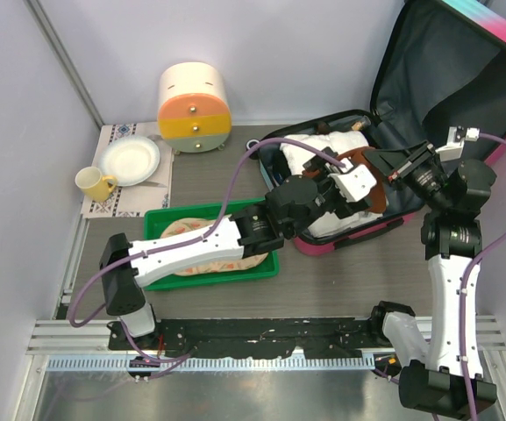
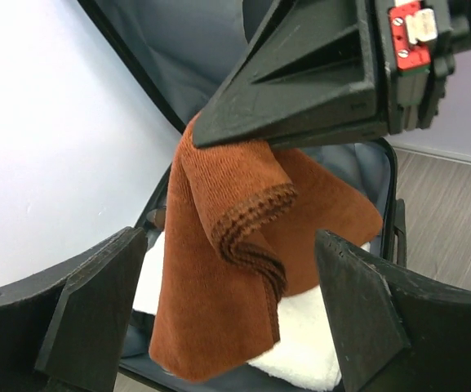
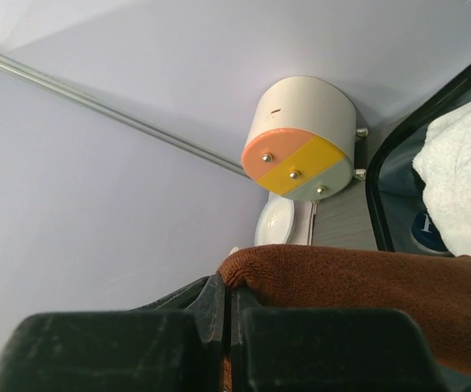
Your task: Open, take out, and arrange the luggage
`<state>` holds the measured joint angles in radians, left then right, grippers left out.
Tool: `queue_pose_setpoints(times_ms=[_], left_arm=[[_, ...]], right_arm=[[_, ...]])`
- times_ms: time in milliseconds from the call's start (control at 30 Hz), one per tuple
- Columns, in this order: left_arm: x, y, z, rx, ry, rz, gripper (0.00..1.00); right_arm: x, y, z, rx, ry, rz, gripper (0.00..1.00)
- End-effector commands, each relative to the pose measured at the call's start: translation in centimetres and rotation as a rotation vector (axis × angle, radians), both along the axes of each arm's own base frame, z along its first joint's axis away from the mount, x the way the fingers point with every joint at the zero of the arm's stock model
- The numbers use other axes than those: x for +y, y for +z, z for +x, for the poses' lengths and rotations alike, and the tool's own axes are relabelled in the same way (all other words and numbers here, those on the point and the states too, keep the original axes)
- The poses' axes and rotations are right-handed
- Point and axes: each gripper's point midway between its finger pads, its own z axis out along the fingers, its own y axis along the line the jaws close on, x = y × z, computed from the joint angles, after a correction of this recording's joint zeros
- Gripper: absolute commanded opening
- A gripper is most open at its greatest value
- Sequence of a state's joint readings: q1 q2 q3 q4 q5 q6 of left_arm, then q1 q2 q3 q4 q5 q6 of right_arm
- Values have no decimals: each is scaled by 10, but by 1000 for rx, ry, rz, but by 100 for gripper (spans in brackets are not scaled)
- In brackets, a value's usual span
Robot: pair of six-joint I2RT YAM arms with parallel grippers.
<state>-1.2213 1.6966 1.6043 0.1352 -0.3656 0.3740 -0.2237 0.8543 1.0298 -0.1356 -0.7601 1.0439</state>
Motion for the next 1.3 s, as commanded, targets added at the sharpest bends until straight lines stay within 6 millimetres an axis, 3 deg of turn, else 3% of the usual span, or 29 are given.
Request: queue_pose_setpoints(times_ms=[0,267,367,500,533,567,600,700,733,767,800,833,933,1233,1267], left_arm=[[-3,31,8,-48,35,-69,87],[-2,34,6,-71,21,-45,68],[-2,40,6,-69,24,-52,52],[-1,41,3,-60,5,-43,38],[1,43,1,-60,2,-41,31],[1,42,1,-59,1,-38,14],[2,42,1,-59,-2,-33,3],[9,38,1,-18,-17,-25,0],[11,36,-1,0,-36,-13,0],[15,41,-1,6,-43,-26,0],[22,39,3,22,-32,-14,0],[26,37,4,38,-32,-5,0],[38,41,4,46,-55,16,0],[68,53,9,43,-62,44,0],[70,55,9,34,-68,47,0]], right_arm=[[8,16,-13,-68,37,0,1],[12,7,-18,-46,47,3,1],[13,3,-21,-33,50,3,1],[14,1,-23,-31,54,-3,1],[14,1,-22,-29,54,-3,1],[14,0,-21,-26,56,-2,1],[15,0,-22,-24,61,-1,1],[16,3,-21,-33,73,-7,1],[16,3,-21,-36,76,-10,8],[17,3,-21,-49,84,-35,31],[19,1,-23,-56,107,-60,40],[20,-1,-23,-58,122,-83,55],[25,-16,-32,-115,205,-233,71],[5,-48,-49,-460,138,-798,82],[2,-67,-45,-458,145,-839,83]])
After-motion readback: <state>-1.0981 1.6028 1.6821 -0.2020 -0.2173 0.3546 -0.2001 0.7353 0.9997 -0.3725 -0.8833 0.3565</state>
